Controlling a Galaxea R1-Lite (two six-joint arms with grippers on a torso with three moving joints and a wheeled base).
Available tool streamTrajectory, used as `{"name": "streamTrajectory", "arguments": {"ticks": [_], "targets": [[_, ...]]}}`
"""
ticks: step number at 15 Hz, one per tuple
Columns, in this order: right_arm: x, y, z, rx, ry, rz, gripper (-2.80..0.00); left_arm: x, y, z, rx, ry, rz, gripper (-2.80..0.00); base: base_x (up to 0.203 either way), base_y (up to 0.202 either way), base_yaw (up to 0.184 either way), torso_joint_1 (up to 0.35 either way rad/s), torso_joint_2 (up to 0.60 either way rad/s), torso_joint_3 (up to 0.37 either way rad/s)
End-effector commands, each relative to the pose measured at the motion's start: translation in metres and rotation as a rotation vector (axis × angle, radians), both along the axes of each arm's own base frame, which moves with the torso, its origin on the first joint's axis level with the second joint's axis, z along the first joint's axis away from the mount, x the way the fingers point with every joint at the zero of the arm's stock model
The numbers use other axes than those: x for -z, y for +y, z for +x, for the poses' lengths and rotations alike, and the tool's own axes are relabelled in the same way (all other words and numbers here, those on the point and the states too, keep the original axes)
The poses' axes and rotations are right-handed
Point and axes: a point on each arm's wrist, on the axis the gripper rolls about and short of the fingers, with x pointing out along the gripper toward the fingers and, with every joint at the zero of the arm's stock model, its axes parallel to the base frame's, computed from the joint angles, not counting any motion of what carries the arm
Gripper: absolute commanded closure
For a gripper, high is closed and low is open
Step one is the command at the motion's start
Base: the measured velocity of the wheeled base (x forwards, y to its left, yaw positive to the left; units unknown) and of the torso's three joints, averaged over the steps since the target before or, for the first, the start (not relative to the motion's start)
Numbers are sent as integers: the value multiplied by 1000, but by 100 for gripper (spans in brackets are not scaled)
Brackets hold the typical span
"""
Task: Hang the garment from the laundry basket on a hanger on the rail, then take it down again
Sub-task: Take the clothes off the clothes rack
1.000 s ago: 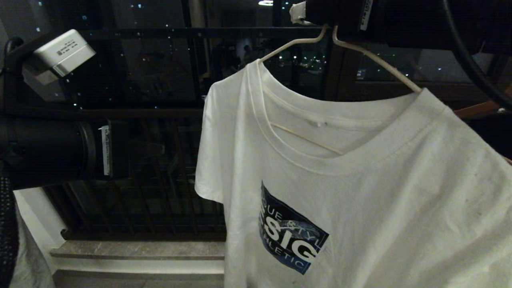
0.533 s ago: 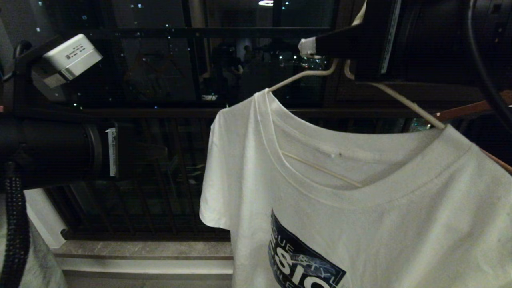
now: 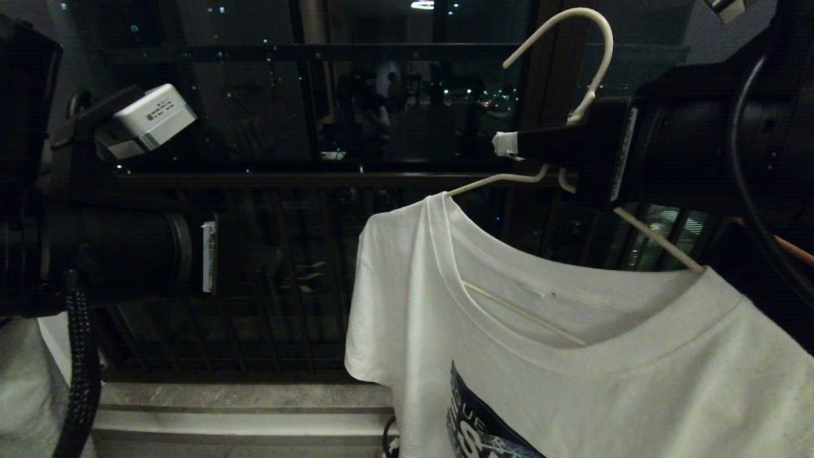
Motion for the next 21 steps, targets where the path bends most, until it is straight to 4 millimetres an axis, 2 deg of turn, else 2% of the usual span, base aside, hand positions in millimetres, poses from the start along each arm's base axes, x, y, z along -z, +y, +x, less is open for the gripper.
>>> {"name": "streamTrajectory", "arguments": {"ticks": [1, 5, 9, 14, 21], "targets": [[20, -8, 8, -1, 27, -17, 0, 3, -2, 3, -1, 15, 8, 0, 0, 0, 0, 0, 0, 0], [43, -18, 27, 3, 66, -37, 0, 4, -3, 4, -5, 16, 11, 0, 0, 0, 0, 0, 0, 0], [61, -35, 60, -9, 96, -28, 0, 4, -2, 6, -32, 14, 24, 0, 0, 0, 0, 0, 0, 0], [69, -36, 94, 5, 13, 16, 0, 11, -7, 12, -28, 39, 40, 0, 0, 0, 0, 0, 0, 0], [83, -27, 117, -6, -27, 61, 0, 23, -17, 21, -12, 85, 70, 0, 0, 0, 0, 0, 0, 0]]}}
